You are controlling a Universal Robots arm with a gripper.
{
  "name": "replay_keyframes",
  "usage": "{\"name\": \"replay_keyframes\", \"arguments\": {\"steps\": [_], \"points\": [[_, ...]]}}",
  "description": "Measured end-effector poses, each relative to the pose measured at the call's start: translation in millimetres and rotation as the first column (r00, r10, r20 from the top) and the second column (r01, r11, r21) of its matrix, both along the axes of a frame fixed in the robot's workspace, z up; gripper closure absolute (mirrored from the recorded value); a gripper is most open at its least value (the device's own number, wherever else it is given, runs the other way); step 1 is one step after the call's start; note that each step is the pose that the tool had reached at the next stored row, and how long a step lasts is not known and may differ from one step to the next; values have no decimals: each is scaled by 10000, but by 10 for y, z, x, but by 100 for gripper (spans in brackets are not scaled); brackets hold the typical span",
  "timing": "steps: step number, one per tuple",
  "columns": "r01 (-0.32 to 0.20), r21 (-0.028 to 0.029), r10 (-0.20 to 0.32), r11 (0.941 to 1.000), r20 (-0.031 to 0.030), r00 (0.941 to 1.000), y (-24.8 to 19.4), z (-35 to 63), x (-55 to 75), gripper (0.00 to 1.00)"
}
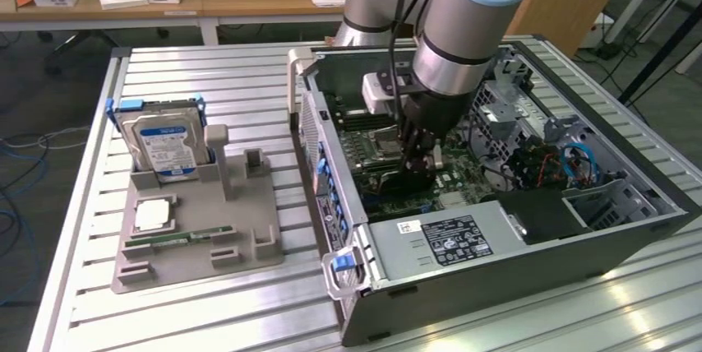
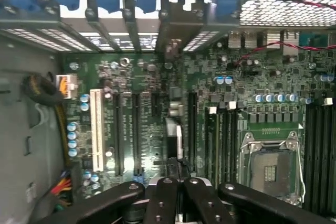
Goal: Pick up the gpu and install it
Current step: 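Press down on the gpu until it lock into place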
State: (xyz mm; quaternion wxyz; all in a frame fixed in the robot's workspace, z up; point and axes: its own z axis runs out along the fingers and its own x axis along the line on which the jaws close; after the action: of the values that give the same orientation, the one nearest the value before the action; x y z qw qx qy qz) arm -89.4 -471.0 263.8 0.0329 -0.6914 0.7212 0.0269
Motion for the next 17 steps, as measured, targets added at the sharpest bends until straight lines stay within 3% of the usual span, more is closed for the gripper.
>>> {"name": "replay_keyframes", "arguments": {"steps": [6,7,8,9,17], "points": [[2,-7,-2,10000,-5,10000,17,-64,1,89],[3,-7,-3,10000,-19,10000,17,-62,1,89],[3,20,-3,10000,-93,10000,20,-43,1,89],[7,20,-7,10000,-110,9999,19,-34,-1,89],[1,-10,-1,10000,-124,9999,16,-61,0,89]]}}
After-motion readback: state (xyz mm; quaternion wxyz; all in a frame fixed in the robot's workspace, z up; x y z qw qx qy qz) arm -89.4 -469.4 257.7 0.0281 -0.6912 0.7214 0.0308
